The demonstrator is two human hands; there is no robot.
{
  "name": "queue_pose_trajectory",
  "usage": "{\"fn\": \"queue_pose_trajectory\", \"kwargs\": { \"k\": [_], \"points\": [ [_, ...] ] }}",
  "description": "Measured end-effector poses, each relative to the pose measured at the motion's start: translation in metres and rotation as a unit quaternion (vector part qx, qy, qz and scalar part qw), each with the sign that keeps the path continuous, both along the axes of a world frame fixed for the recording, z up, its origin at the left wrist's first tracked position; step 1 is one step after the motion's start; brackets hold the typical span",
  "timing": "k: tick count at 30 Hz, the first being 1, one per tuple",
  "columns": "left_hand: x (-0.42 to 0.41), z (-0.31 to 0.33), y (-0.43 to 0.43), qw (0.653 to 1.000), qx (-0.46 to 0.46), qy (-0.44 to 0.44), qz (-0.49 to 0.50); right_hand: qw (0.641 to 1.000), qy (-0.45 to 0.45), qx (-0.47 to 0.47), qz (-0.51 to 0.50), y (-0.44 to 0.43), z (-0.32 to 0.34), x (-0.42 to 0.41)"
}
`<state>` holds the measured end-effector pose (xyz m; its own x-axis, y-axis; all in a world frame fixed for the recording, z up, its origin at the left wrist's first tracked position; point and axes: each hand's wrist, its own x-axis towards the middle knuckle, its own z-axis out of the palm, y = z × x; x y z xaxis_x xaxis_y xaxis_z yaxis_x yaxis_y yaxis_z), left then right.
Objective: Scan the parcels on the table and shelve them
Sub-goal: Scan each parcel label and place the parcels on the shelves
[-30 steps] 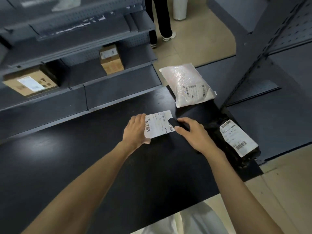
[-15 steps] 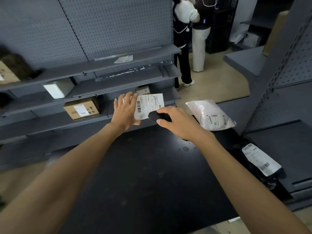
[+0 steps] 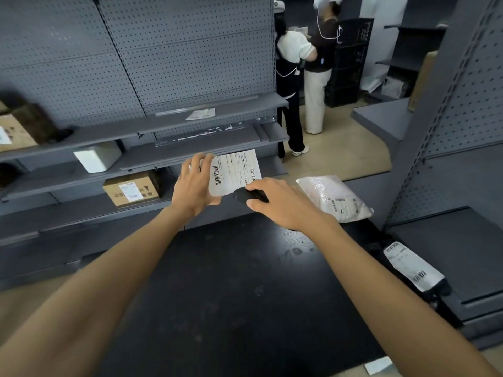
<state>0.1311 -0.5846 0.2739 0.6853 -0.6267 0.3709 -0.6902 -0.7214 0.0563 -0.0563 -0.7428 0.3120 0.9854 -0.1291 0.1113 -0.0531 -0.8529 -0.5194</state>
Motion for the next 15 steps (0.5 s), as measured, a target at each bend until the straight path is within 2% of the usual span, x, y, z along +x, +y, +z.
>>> {"fn": "queue_pose_trajectory", "kwargs": {
  "k": [5,15],
  "points": [
    [-0.009,-0.020,-0.008,1.000,0.006,0.021,-0.018,0.999,0.019,0.030,-0.016,-0.006,-0.015,-0.010],
    [-0.057,-0.078,-0.050,0.989,0.003,0.143,-0.041,0.988,0.102,0.034,-0.108,-0.036,-0.070,-0.064]
  ]
}}
